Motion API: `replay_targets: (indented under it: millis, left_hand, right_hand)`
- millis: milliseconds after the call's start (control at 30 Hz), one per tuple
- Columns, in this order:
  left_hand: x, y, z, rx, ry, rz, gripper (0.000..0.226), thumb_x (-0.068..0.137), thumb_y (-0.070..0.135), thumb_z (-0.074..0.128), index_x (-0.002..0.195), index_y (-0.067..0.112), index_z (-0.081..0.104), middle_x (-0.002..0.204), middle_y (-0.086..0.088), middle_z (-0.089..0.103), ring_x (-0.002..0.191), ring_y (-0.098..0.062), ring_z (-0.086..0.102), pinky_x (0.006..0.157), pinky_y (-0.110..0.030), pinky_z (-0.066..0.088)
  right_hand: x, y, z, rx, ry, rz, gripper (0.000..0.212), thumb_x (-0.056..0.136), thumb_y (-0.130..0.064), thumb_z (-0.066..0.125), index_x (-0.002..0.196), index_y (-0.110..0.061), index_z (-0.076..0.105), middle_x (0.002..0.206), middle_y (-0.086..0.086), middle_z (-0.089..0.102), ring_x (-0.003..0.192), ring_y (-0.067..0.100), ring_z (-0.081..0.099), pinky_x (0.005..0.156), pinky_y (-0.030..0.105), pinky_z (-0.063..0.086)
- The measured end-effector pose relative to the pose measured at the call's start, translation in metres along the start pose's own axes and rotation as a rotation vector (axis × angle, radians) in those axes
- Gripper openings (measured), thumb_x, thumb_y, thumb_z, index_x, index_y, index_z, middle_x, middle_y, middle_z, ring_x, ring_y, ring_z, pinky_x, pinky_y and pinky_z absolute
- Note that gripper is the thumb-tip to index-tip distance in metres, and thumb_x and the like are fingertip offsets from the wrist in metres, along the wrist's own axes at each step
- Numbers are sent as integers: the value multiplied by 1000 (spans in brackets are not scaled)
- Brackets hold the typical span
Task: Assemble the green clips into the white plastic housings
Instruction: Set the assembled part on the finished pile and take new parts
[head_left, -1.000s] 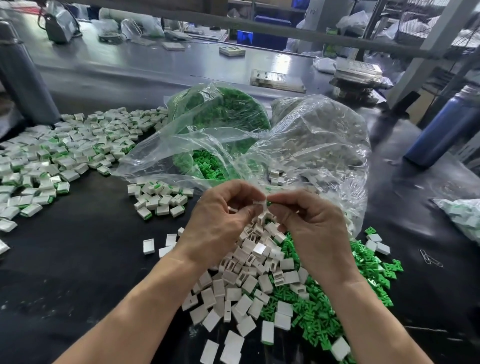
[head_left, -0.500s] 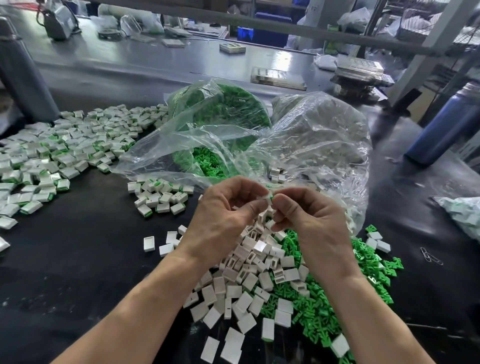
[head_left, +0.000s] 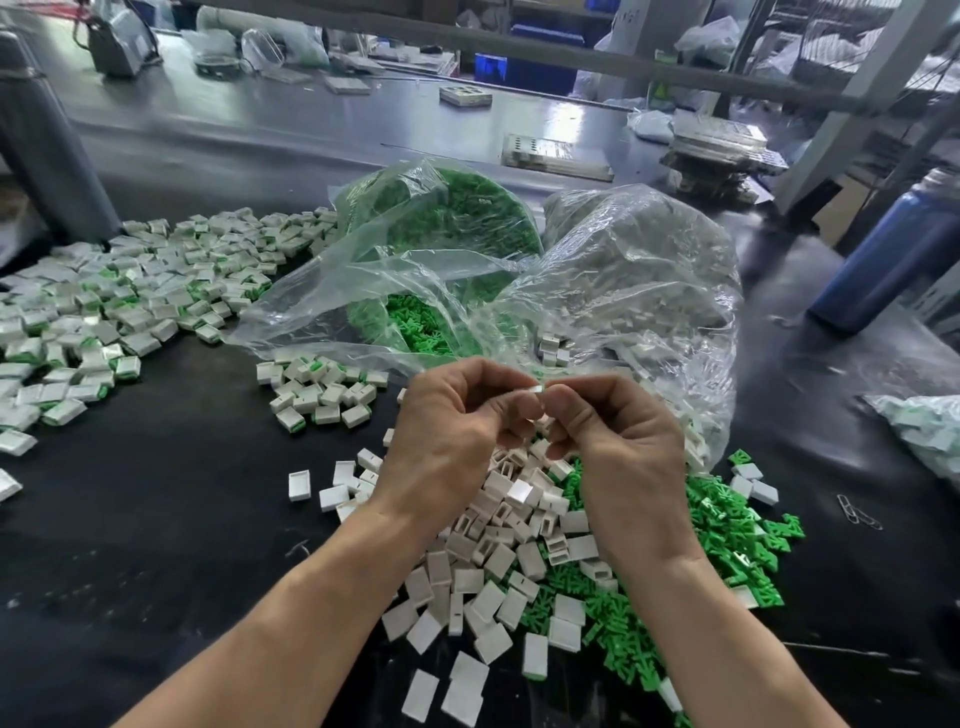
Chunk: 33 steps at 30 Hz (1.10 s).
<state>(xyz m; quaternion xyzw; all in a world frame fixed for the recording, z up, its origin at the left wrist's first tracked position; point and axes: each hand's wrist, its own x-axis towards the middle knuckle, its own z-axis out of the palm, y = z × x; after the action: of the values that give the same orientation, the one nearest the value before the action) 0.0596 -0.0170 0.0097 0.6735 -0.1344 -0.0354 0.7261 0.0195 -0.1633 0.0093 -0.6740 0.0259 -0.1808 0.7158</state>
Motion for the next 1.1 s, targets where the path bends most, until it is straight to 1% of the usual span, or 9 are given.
replay_targets:
  millis: [100, 233, 333, 500, 700, 833, 1033, 1100]
  left_hand:
    - [-1, 1, 2, -57, 18, -17, 5, 91, 11, 75, 95, 14, 76, 86, -2, 78, 74, -14, 72, 68, -23, 59]
    - [-3, 2, 0, -69, 26, -14, 5, 90, 10, 76, 93, 14, 77, 85, -3, 78, 72, -15, 70, 69, -25, 61]
    - [-4, 3, -2, -18, 21, 9, 11, 90, 6, 75, 89, 17, 78, 83, -3, 77, 71, -15, 70, 69, -28, 62]
    - [-4, 5, -3, 60, -1, 45, 18, 91, 0, 73, 88, 17, 77, 81, -2, 77, 68, -13, 69, 66, -25, 61]
    - [-5, 8, -2, 145, -23, 82, 25, 93, -4, 70, 86, 20, 76, 79, 2, 75, 67, -11, 67, 63, -24, 61]
    - [-4, 7, -2, 112, 3, 83, 27, 92, -5, 70, 84, 20, 76, 78, 0, 76, 65, -11, 66, 62, -25, 60]
    - [-3, 5, 0, 93, 18, 66, 23, 92, 0, 73, 84, 22, 76, 76, 0, 75, 65, -12, 67, 63, -26, 61]
    - [-4, 5, 2, 84, 23, 61, 24, 92, 0, 73, 84, 22, 76, 77, 0, 76, 65, -12, 68, 62, -25, 61]
  right_hand:
    - [-1, 0, 4, 46, 27, -6, 10, 92, -13, 72, 95, -3, 72, 78, 8, 71, 66, 16, 62, 60, 25, 55]
    - [-2, -1, 4, 31, -2, -11, 6, 93, -8, 70, 95, -2, 71, 79, 6, 72, 67, 16, 62, 60, 25, 56]
    - [-2, -3, 0, -11, -45, -1, 3, 96, -2, 67, 94, -1, 70, 80, 6, 72, 67, 14, 64, 60, 24, 55]
    - [-2, -6, -4, -72, -77, -7, 4, 95, -1, 68, 92, -3, 69, 82, 10, 73, 70, 16, 66, 62, 26, 57]
    - [-3, -7, -3, -139, -95, -30, 7, 95, -1, 68, 90, -5, 70, 81, 4, 74, 69, 13, 65, 62, 23, 56]
    - [-5, -6, -2, -64, -72, -19, 8, 94, 3, 68, 91, -3, 72, 80, 3, 76, 67, 14, 66, 60, 22, 56]
    - [-5, -10, -2, 2, -50, 16, 4, 92, 2, 70, 91, 0, 74, 81, 8, 77, 66, 16, 67, 60, 25, 58]
    - [-5, -11, -2, 18, -59, 27, 3, 91, 1, 70, 91, 2, 73, 80, 8, 77, 65, 15, 67, 61, 24, 58]
